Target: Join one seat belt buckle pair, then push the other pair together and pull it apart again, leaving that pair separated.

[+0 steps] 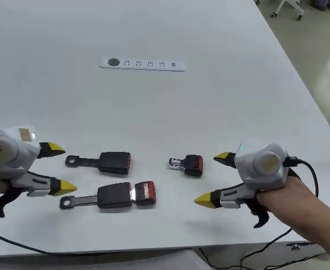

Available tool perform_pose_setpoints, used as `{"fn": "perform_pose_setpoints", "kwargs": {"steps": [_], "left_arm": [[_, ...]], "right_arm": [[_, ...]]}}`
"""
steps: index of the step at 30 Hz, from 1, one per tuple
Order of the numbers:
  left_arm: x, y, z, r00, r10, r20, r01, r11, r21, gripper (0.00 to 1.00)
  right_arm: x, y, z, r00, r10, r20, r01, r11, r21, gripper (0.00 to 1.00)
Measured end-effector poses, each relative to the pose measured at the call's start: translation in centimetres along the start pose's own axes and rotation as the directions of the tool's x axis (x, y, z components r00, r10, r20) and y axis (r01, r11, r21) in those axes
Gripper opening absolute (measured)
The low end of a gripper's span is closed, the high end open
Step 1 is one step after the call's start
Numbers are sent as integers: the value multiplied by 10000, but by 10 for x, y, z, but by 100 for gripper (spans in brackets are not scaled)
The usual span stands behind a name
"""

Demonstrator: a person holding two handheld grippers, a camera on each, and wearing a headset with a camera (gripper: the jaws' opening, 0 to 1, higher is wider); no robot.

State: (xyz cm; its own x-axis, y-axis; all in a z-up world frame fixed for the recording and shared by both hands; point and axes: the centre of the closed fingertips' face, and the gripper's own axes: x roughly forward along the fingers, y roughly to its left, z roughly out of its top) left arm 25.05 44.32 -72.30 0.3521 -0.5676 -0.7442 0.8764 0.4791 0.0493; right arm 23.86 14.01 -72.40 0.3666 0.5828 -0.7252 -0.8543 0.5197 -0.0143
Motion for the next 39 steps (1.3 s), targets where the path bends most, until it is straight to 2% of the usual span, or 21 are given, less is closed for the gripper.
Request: {"fn": "perform_pose_setpoints", "kwargs": {"steps": [2, 4, 7, 9, 12, 13, 15, 17, 19, 22, 25, 27, 29, 30, 31, 32, 33, 36, 39], "left_arm": [[-10, -4, -10, 9999, 134, 51, -133, 9997, -187, 63], [-17, -6, -20, 9996, 294, 36, -291, 9975, -637, 69], [-24, -10, -31, 9995, 311, -3, -310, 9971, -690, 80], [-30, -12, -35, 9993, 362, -30, -363, 9947, -962, 87], [-36, -12, -33, 9976, 676, 172, -641, 9858, -1554, 91], [-38, -12, -33, 9966, 798, 227, -757, 9865, -1450, 92], [-41, -13, -28, 9946, 976, 360, -918, 9862, -1377, 95], [-39, -13, -31, 9946, 986, 333, -931, 9859, -1387, 99], [-39, -22, -28, 9951, 956, 246, -912, 9859, -1402, 100], [-41, -26, -22, 9949, 922, 398, -856, 9859, -1435, 100], [-46, -17, -24, 9918, 1194, 451, -1117, 9829, -1465, 100], [-46, -16, -25, 9909, 1268, 445, -1188, 9813, -1515, 100], [-48, -11, -28, 9864, 1621, 257, -1572, 9780, -1372, 100], [-50, -6, -31, 9812, 1926, 138, -1886, 9714, -1444, 100], [-50, -6, -30, 9804, 1962, 177, -1912, 9693, -1543, 100], [-53, -6, -26, 9798, 1948, 448, -1855, 9696, -1594, 100], [-54, -5, -24, 9788, 1975, 534, -1870, 9696, -1577, 100], [-55, -1, -27, 9774, 2051, 520, -1950, 9685, -1550, 100], [-55, 1, -31, 9783, 2027, 439, -1937, 9686, -1562, 100]], "right_arm": [[-5, 2, -2, 9999, -121, 75, 120, 9998, 189, 77], [-11, 6, -1, 9992, -359, 191, 353, 9989, 309, 80], [-17, 10, 2, 9972, -552, 498, 516, 9961, 719, 86], [-17, 13, -1, 9967, -614, 537, 571, 9952, 789, 89], [-16, 15, -3, 9950, -818, 570, 774, 9941, 763, 97], [-16, 15, -2, 9934, -955, 643, 897, 9922, 868, 99], [-16, 21, 0, 9946, -799, 668, 727, 9919, 1044, 99], [-14, 24, 0, 9955, -708, 634, 619, 9891, 1333, 99], [-14, 24, 1, 9951, -725, 666, 635, 9898, 1275, 99], [-15, 24, 6, 9932, -791, 856, 683, 9902, 1219, 99], [-13, 20, -2, 9929, -1166, 239, 1123, 9841, 1374, 99], [-14, 21, 5, 9925, -1049, 624, 952, 9853, 1418, 99], [-14, 23, 7, 9927, -1032, 629, 936, 9858, 1396, 99], [-14, 23, 7, 9926, -1023, 656, 923, 9857, 1412, 99], [-14, 24, 8, 9924, -1021, 688, 914, 9854, 1439, 99], [-13, 24, 3, 9926, -1165, 351, 1117, 9868, 1175, 99], [-13, 23, 0, 9926, -1208, 109, 1195, 9895, 807, 99], [-13, 26, 4, 9935, -1085, 351, 1043, 9891, 1037, 99], [-13, 23, 3, 9929, -1134, 356, 1086, 9873, 1161, 99]]}}
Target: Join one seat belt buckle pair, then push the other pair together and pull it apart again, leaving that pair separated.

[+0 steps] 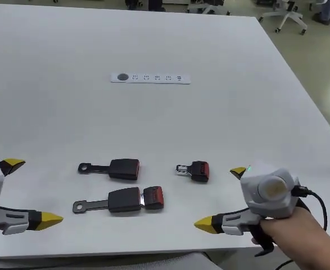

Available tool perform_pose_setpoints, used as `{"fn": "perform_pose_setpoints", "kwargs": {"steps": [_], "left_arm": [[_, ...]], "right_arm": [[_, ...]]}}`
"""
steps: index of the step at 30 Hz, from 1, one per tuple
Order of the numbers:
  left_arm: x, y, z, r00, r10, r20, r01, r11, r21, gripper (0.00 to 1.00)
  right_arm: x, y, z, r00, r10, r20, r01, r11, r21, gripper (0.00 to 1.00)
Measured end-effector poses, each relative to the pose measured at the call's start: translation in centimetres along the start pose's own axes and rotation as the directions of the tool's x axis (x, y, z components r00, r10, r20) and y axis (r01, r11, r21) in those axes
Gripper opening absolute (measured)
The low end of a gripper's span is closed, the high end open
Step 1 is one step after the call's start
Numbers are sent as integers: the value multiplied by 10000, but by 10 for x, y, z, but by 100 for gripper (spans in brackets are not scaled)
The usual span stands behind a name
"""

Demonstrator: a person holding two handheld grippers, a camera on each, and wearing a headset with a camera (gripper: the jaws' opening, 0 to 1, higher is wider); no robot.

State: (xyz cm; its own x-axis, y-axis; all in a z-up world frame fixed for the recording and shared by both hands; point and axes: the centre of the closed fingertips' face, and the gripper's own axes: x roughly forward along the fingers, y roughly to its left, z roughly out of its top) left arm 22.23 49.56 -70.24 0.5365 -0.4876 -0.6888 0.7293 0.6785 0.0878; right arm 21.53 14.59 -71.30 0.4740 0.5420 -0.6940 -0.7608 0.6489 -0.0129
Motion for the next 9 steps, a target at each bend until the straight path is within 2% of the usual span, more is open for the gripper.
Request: {"fn": "perform_pose_setpoints", "kwargs": {"steps": [5, 6, 9], "left_arm": [[3, -3, 0, 10000, -65, -68, 65, 10000, 30, 100], [4, -2, -2, 9999, -71, -123, 73, 9998, 161, 100], [4, -2, -3, 9998, -99, -151, 101, 9999, 117, 100]], "right_arm": [[2, -3, -3, 10000, -50, -50, 50, 9999, 98, 99], [1, -5, -6, 9993, -206, -302, 199, 9995, -256, 99], [2, -6, -5, 9995, -97, -298, 85, 9991, -417, 99]]}}
